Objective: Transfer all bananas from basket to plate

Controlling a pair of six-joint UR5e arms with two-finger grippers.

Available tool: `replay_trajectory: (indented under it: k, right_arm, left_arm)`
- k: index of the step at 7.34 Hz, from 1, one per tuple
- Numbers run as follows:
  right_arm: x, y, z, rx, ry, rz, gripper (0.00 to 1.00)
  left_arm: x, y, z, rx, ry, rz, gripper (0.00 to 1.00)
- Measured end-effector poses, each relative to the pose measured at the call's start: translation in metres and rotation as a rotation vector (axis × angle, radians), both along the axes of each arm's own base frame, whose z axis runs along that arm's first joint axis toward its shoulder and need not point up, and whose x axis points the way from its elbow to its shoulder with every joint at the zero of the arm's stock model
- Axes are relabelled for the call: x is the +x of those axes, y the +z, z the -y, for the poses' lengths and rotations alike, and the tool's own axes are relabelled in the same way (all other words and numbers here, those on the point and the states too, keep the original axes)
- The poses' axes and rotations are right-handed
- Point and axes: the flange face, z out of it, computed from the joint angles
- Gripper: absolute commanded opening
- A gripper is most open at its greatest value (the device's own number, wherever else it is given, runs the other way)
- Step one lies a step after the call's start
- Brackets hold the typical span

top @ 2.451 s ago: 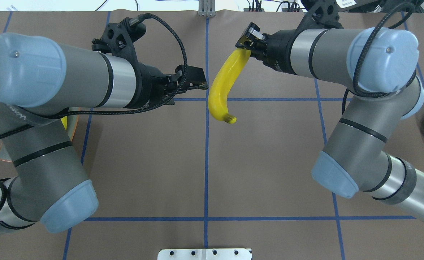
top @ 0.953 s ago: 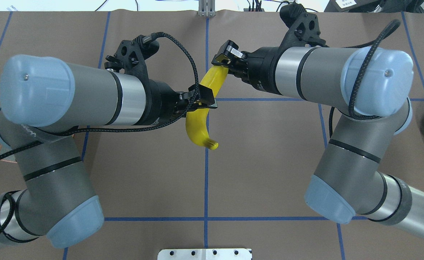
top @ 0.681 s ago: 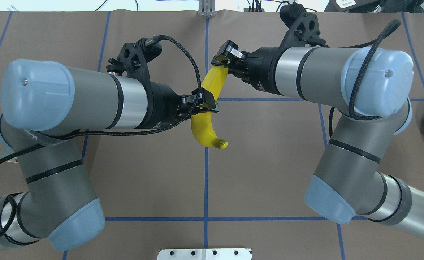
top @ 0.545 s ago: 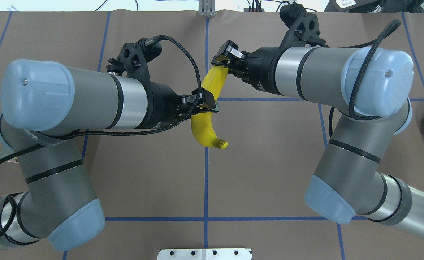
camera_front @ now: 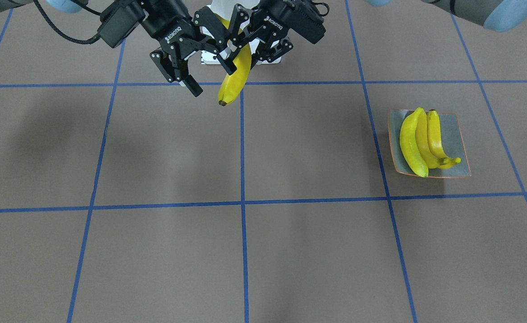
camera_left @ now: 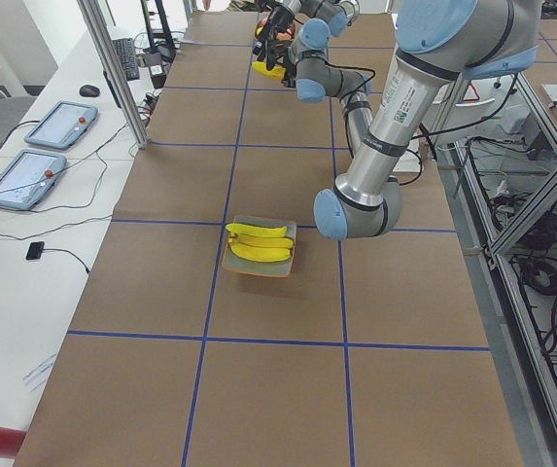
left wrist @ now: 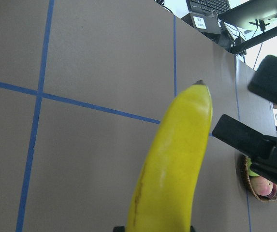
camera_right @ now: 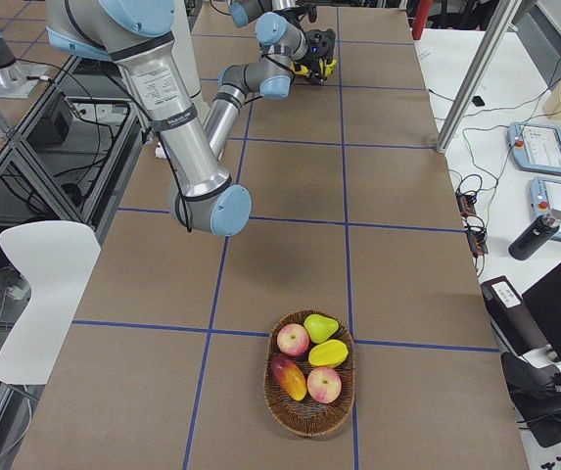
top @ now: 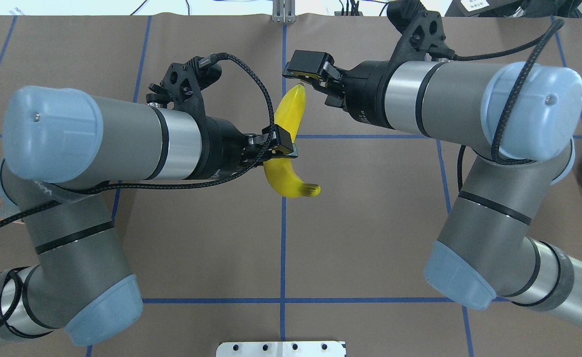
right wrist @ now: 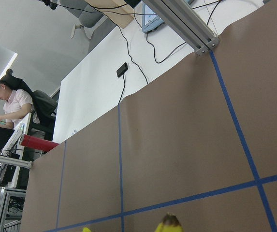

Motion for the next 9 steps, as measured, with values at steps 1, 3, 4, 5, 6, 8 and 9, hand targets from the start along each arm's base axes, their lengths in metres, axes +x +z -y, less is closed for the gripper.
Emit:
replay_trajectory:
  k: [1, 3, 4, 5, 6, 8, 9]
  right_arm:
    - [0.006, 0.008, 0.006, 0.002, 0.010, -0.024, 1.00]
    - [0.032, 0.056, 0.038, -0.002, 0.018, -0.149, 1.00]
    - [0.050, 0.088, 0.060, -0.003, 0.011, -0.237, 1.00]
    - [0.068, 0.119, 0.080, 0.005, 0.003, -0.323, 1.00]
    - [0.087, 0.149, 0.097, 0.014, -0.009, -0.398, 1.00]
    - [0.145, 0.210, 0.129, 0.035, -0.067, -0.524, 1.00]
    - [0.184, 0.243, 0.141, 0.059, -0.110, -0.581, 1.00]
  left_arm:
    - [0.000, 0.011, 0.001, -0.011, -0.001, 0.020, 0.00]
    - [-0.005, 0.056, 0.005, -0.034, -0.011, 0.095, 0.00]
    - [-0.014, 0.082, 0.006, 0.003, -0.009, 0.153, 0.00]
    - [-0.028, 0.110, 0.004, 0.070, -0.002, 0.221, 0.00]
    - [-0.047, 0.138, 0.005, 0.150, 0.006, 0.299, 0.00]
    - [-0.084, 0.195, 0.015, 0.373, 0.047, 0.490, 0.00]
    - [-0.102, 0.218, 0.021, 0.482, 0.072, 0.578, 0.00]
